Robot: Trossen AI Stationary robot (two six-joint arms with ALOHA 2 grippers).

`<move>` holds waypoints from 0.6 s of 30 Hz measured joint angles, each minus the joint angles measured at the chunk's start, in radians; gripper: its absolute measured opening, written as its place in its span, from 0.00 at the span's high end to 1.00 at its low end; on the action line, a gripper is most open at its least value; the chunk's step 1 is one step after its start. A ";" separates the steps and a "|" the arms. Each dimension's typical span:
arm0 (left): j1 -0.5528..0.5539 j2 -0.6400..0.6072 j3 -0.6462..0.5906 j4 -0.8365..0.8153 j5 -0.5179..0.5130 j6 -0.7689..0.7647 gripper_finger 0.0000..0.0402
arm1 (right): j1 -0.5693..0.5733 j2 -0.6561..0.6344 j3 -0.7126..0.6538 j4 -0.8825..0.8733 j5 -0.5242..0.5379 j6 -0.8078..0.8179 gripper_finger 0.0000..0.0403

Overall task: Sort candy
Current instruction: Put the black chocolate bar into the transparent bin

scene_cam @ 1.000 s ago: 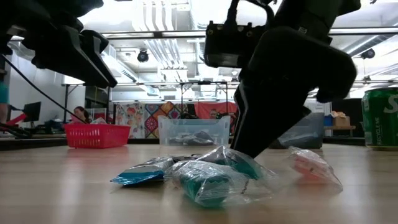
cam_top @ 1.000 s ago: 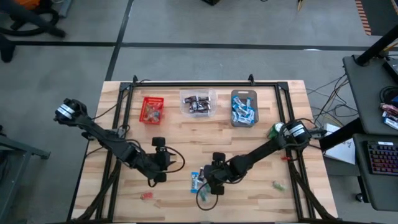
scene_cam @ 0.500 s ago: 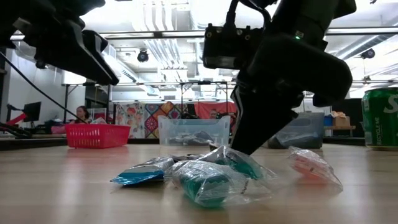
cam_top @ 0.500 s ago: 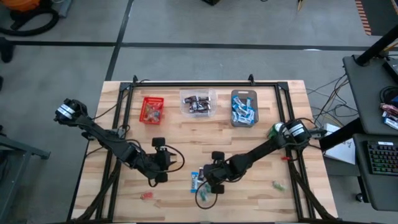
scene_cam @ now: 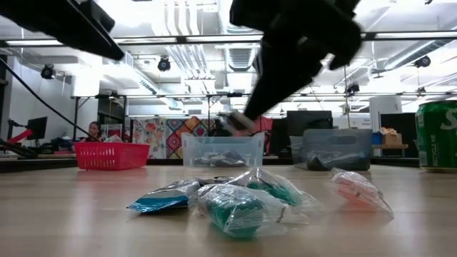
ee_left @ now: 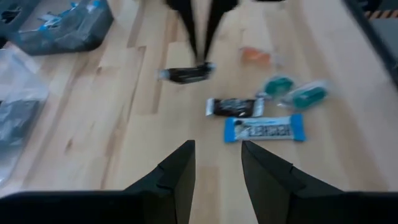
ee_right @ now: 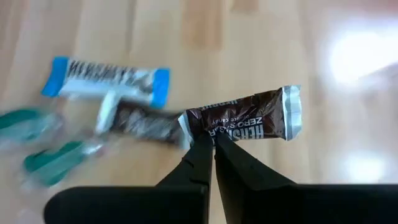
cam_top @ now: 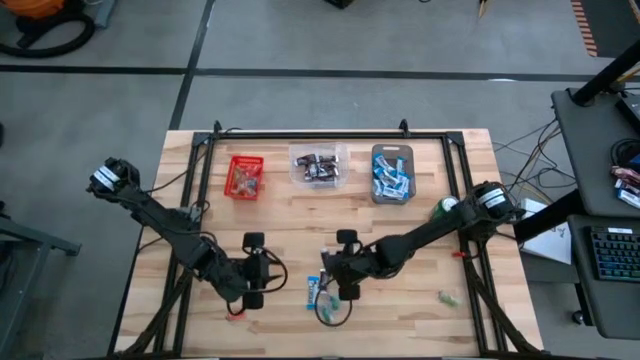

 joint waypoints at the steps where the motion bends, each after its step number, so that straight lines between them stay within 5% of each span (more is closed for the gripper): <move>1: -0.009 0.000 0.005 0.002 0.000 -0.006 0.72 | -0.008 -0.007 0.001 0.008 0.019 -0.017 0.98; 7: -0.058 0.000 0.053 -0.048 0.001 -0.049 0.72 | -0.103 -0.052 0.001 0.031 0.138 -0.128 0.98; 11: -0.088 0.000 0.140 -0.243 0.016 -0.170 0.72 | -0.212 -0.088 0.002 0.056 0.150 -0.190 0.98; 18: -0.122 -0.001 0.222 -0.527 0.196 -0.429 0.72 | -0.482 -0.099 0.002 0.061 0.166 -0.143 0.98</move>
